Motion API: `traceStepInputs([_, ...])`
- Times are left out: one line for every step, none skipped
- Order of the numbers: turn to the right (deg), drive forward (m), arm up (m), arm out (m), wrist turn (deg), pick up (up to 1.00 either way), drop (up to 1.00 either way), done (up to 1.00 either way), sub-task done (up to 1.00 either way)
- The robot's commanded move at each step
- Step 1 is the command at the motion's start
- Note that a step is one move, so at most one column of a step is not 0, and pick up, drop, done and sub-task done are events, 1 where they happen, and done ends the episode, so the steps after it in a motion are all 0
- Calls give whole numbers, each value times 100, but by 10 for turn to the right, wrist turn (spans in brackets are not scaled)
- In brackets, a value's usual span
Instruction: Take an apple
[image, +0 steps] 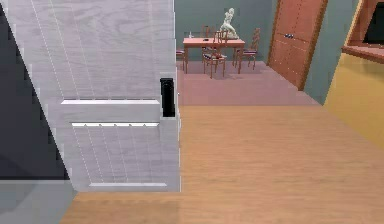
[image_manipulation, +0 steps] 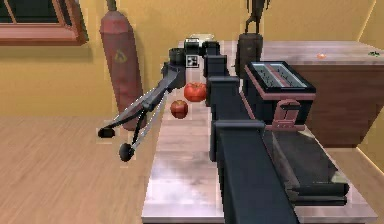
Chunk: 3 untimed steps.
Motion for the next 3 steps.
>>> traceStepInputs([0, 0, 0, 0, 450, 0, 0, 0, 0])
traceStepInputs([0, 0, 0, 0, 450, 0, 0, 0, 0])
traceStepInputs([0, 0, 0, 0, 390, 0, 0, 0, 0])
